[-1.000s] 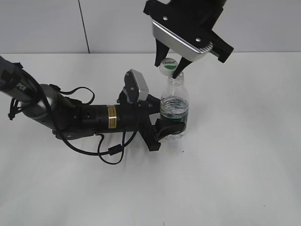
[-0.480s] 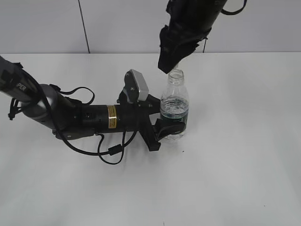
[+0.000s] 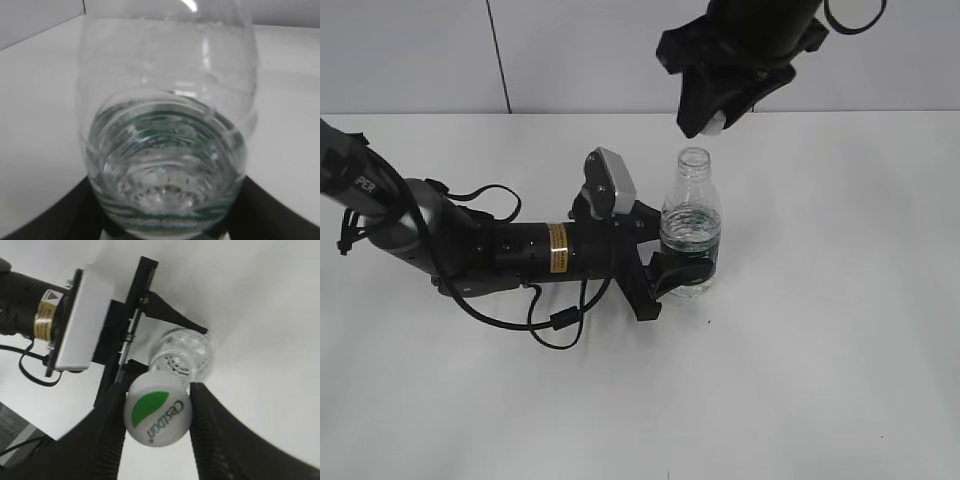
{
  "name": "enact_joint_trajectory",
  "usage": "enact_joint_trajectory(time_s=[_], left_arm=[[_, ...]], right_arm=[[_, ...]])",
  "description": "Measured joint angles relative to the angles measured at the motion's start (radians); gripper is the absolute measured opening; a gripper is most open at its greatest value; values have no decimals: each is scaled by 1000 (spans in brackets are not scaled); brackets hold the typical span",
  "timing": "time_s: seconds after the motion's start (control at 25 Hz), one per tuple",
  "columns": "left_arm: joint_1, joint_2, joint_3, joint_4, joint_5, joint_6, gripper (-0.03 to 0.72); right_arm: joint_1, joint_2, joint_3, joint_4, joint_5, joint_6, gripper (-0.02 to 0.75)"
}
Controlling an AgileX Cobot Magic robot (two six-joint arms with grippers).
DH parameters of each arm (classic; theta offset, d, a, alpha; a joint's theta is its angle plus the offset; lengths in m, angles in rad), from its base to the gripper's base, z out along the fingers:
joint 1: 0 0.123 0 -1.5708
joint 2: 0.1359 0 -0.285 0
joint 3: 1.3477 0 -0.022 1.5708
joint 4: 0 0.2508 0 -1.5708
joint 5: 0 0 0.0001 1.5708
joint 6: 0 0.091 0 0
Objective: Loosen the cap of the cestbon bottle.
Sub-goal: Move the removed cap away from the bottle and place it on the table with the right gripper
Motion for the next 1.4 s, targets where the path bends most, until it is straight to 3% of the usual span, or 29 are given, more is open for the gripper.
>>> enact_joint_trajectory(time_s=[0.48,0.68,1.4], left_arm=[[0,0,0,-29,6,0,417],[0,0,0,-36,8,0,417],[42,0,0,-140,29,49,417]], right_arm=[[-227,0,10,-91,0,39,297],[-305,0,96,-102,-4,39,297],[-320,8,533,-44,-474,39,297]])
